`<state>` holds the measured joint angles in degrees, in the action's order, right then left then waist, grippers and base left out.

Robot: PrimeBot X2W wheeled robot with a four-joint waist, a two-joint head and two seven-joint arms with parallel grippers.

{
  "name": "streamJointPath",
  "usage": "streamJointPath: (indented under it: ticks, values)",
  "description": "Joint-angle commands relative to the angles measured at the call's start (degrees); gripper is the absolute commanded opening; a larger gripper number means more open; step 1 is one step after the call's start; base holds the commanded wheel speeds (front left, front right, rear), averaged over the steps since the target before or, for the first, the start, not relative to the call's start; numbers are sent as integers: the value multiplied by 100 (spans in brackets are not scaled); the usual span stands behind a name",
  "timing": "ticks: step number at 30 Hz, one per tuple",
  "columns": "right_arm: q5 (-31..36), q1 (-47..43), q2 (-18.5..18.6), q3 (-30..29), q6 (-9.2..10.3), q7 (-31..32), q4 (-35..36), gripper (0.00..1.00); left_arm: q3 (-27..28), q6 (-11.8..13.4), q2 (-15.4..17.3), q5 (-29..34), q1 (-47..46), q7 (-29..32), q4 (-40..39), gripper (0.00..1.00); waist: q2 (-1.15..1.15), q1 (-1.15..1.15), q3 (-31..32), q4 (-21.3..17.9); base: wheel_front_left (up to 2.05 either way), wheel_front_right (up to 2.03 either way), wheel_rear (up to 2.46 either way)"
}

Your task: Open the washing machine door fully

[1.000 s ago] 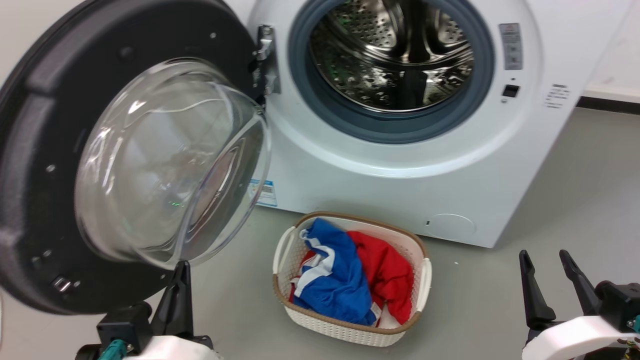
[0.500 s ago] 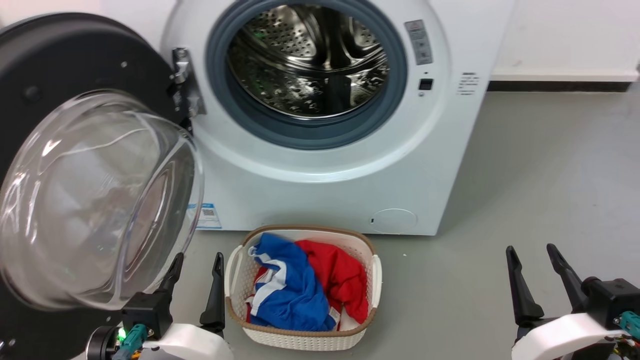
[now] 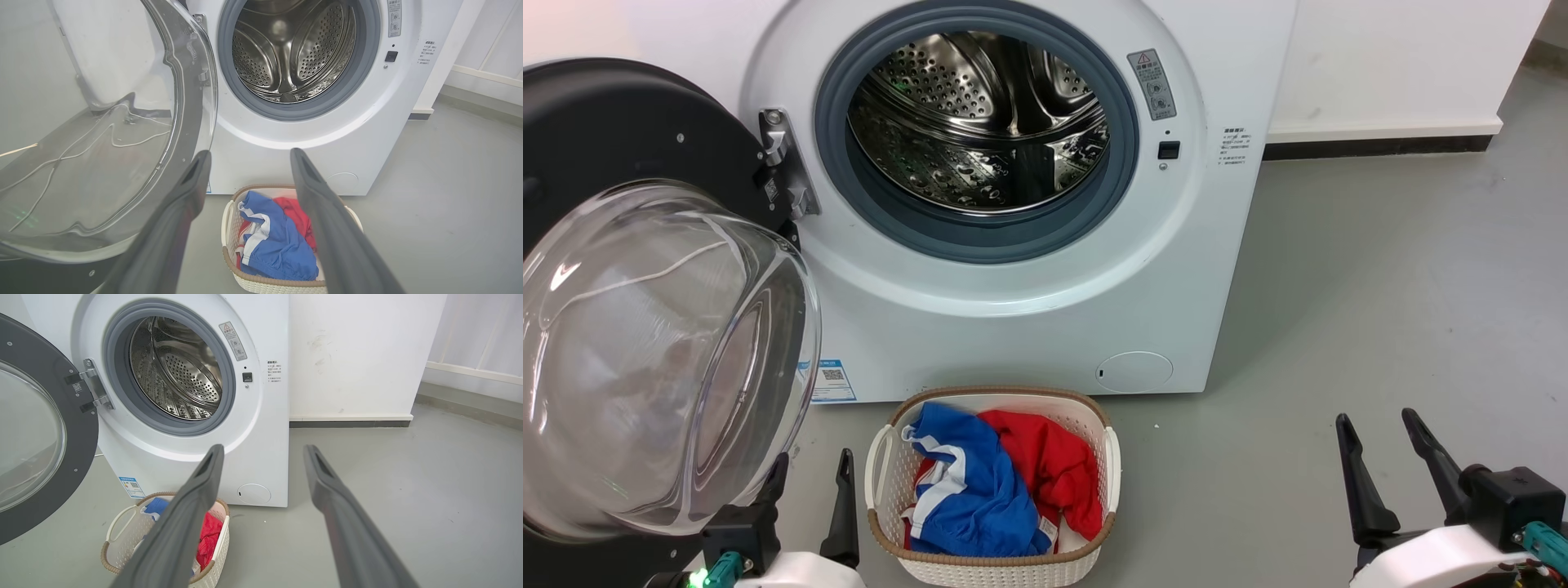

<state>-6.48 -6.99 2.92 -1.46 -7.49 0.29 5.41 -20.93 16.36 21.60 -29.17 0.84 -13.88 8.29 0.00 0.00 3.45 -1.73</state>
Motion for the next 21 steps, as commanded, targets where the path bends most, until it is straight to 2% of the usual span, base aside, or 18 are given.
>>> streamJointPath:
  ticks: [1, 21]
  values:
    - [22, -36, -3, 3, -1, -16, 24, 100, 12, 0, 20, -1, 34, -32, 12, 100, 0, 0, 2, 6, 0, 0, 0]
    - [58, 74, -4, 96, -1, -7, 84, 100, 26, 51, 41, 140, -100, -100, -26, 100, 0, 0, -104, 135, 0, 0, 0]
